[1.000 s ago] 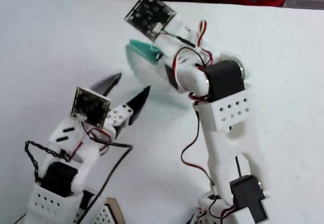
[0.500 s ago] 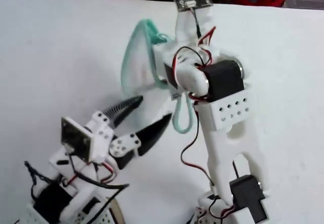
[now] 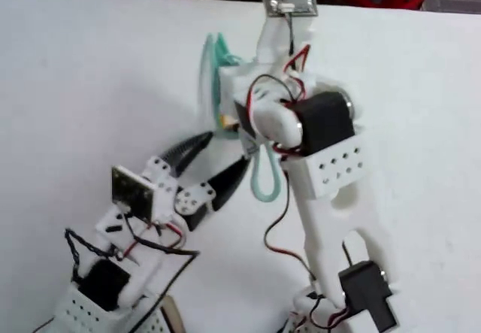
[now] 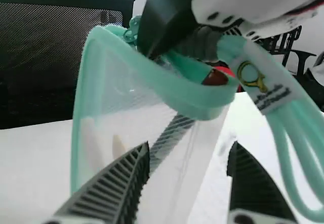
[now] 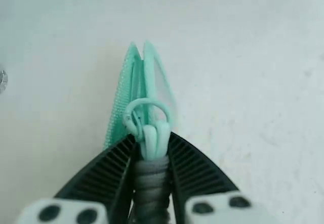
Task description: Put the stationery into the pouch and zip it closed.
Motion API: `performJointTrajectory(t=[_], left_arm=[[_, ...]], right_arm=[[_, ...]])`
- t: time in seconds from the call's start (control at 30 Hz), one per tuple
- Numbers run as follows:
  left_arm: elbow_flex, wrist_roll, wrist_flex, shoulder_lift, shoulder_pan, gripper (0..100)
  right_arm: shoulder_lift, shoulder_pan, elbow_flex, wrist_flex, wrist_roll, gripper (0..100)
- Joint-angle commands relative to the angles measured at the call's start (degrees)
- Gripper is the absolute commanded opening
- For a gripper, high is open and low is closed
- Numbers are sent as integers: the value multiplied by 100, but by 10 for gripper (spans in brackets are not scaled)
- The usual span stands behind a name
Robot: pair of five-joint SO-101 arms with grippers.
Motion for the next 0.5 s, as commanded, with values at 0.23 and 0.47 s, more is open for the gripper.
performJointTrajectory(t=[0.23, 0.47], left_arm=[[281, 79, -527, -40, -426, 252], [281, 79, -519, -40, -963, 226]], right_arm=[[-48, -66, -571, 435, -53, 19], [-48, 242, -791, 752, -26, 19]])
